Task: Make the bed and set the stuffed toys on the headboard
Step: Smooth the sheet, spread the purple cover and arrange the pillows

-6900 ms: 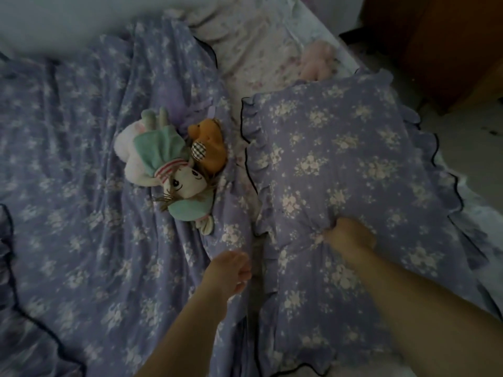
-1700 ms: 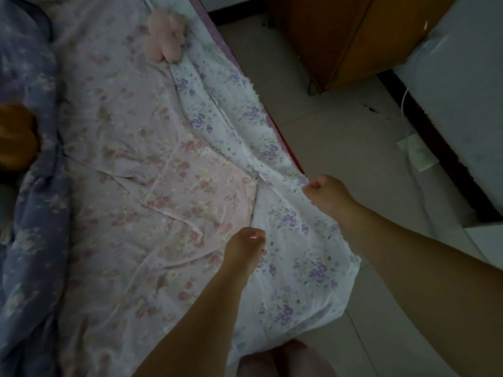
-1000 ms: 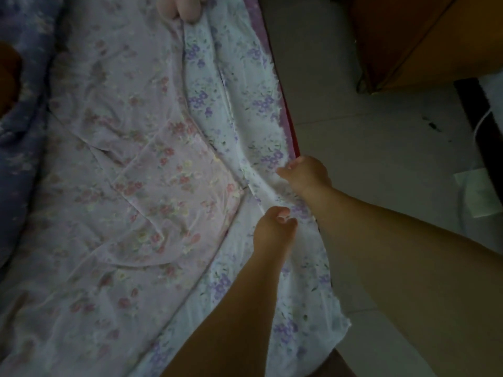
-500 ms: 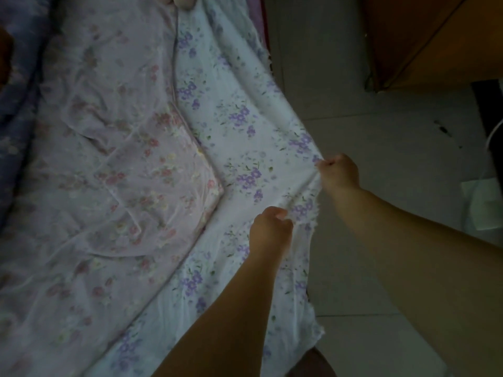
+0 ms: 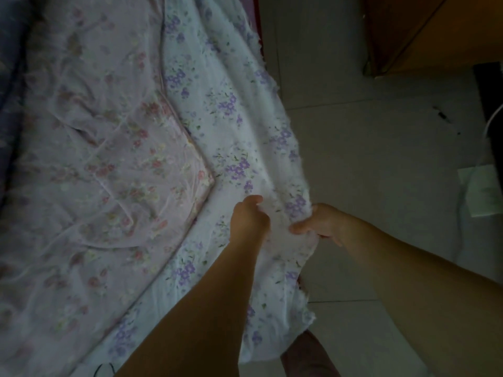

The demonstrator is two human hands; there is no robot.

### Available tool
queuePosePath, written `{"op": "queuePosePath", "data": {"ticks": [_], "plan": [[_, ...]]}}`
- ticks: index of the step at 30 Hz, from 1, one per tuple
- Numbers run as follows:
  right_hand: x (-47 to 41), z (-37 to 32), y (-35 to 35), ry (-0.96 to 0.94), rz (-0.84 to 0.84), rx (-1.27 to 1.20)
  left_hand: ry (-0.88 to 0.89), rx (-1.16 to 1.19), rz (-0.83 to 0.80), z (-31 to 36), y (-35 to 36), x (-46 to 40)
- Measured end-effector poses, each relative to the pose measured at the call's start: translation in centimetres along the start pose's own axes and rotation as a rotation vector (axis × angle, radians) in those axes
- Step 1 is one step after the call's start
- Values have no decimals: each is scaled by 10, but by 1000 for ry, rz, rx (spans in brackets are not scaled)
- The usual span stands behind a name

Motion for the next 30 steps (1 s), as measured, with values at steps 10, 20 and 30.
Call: {"op": "queuePosePath", "data": {"ticks": [10,20,30], "plan": [[40,30,46,52,-214,-8,-20,-39,-29,-5,0,4],[57,81,48,90,-305,240,-32,-33,-90,-15,6,20],[67,137,62,161,-186,605,23,-81,-167,-45,14,44]]}}
Point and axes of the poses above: each hand's wrist, its own x-axis away from the middle knuckle, its own y-axis out of the palm, z = x × y, the point moved 10 cm from there along -x, towards the middle knuckle, and after that the axes turned 8 degrees about x, right-handed, at the moved point
